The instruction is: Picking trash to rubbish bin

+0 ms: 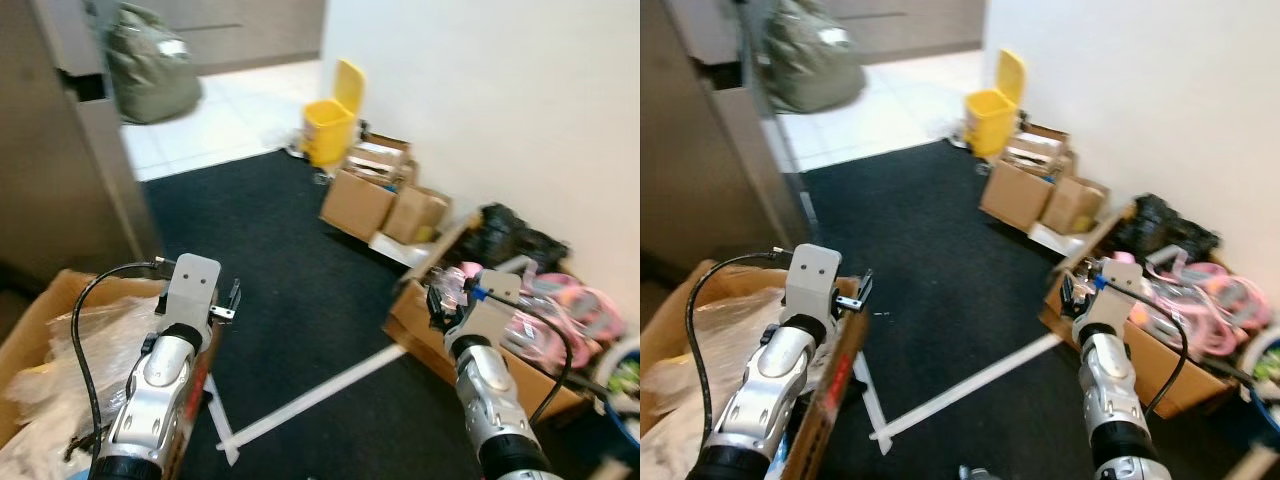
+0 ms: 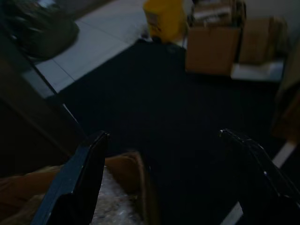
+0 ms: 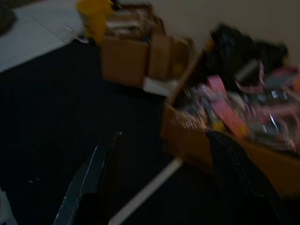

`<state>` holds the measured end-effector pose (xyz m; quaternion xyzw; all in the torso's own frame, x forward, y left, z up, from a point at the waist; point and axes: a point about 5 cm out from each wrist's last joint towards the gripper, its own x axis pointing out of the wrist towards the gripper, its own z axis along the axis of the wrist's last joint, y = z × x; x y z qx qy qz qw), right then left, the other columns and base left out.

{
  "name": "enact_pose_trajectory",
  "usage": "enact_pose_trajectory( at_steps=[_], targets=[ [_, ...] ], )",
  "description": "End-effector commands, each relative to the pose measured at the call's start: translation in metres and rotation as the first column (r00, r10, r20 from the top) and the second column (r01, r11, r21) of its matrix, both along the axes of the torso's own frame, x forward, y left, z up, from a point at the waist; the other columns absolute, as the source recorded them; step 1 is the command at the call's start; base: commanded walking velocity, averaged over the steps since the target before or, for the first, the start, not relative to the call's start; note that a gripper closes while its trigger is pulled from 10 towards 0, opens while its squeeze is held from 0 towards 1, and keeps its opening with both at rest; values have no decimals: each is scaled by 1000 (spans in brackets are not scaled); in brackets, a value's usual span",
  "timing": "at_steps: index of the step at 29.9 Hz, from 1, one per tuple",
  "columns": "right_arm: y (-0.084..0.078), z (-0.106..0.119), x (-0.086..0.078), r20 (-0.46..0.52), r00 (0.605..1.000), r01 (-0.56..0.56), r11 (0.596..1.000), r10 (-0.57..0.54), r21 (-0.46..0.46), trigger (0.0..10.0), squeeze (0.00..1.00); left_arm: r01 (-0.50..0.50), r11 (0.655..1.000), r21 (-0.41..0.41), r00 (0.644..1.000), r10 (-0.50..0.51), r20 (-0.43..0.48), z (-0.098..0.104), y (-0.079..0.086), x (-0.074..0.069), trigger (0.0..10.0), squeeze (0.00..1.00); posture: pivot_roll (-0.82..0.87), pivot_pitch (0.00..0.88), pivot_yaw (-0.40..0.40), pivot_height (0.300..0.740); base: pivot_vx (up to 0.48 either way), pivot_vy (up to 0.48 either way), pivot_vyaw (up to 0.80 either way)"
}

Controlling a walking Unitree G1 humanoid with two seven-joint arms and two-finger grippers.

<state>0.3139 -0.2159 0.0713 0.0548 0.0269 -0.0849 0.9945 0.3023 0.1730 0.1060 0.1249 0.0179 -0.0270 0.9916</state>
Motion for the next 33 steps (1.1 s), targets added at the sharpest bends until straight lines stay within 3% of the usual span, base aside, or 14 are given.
enact_pose_trajectory(
  at_steps=[1, 10, 14, 17, 30, 33],
  targets=[
    [-1, -7, -4, -32, 999, 13, 1000, -13, 0, 10000, 0, -2, 1000, 10, 1000, 2, -27, -4, -2, 0, 10000, 0, 50, 144, -15, 740, 0, 0, -800],
    [1, -12, -9, -43, 998, 53, 999, -52, 10, 10000, 0, 23, 1000, 16, 999, -23, -36, -3, -4, 5, 10000, 0, 51, 136, 27, 740, 0, 0, -800],
    [1, -12, -11, -46, 997, 67, 998, -66, 19, 10000, 0, -76, 993, -92, 996, 72, -45, -4, 4, 10, 10000, 0, 44, 139, 31, 740, 0, 0, -800],
    [1, -13, -12, -48, 997, 65, 998, -64, 18, 10000, 0, -102, 987, -123, 994, 96, -54, -5, 6, 10, 10000, 0, 44, 139, 31, 740, 0, 0, -800],
    [2, -11, -10, -58, 997, 45, 999, -45, 0, 10000, 0, -82, 984, -160, 993, 66, -100, -13, 0, 2, 10000, 0, 47, 145, 4, 740, 0, 0, -800],
    [0, -10, -10, -61, 997, 44, 999, -44, -6, 10000, 0, -78, 988, -131, 994, 66, -92, -13, 0, 1, 10000, 0, 49, 146, 3, 740, 0, 0, -800]
  ],
)
